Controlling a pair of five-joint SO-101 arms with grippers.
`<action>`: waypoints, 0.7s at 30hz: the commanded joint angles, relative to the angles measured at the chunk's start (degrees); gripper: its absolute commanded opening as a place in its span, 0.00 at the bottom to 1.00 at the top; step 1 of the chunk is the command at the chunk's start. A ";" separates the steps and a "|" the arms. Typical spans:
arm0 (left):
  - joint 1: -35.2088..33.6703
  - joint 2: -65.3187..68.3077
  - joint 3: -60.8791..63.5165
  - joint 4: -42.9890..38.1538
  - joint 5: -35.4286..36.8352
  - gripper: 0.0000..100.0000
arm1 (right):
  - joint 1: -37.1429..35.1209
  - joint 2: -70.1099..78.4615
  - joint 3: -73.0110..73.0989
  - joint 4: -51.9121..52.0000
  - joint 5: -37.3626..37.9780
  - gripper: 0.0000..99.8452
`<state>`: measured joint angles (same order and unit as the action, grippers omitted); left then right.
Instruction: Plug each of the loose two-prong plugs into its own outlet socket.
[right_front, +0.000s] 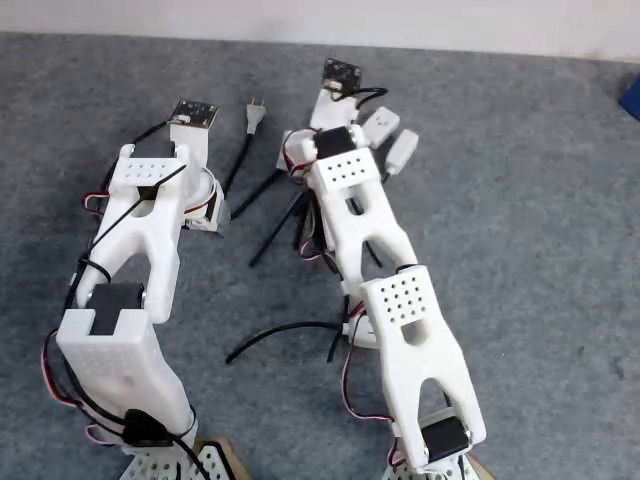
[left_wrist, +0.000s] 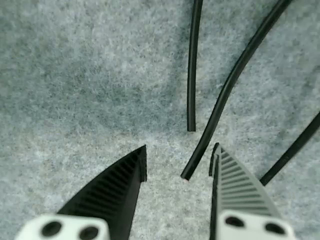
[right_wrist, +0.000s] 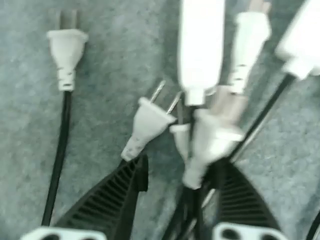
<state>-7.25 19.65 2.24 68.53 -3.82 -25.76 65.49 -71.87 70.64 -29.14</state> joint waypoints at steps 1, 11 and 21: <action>0.75 -0.40 -1.45 -0.70 0.44 0.22 | 1.54 -1.71 -0.92 -1.54 0.79 0.10; 0.84 -0.31 -1.36 -0.70 0.35 0.22 | 1.71 -1.36 -0.92 -1.54 0.79 0.10; 0.84 -0.04 -1.54 -0.70 0.35 0.22 | 2.07 -1.63 -0.92 -0.66 0.79 0.08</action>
<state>-7.25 19.82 2.24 68.53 -3.82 -25.05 65.49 -71.87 70.46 -29.14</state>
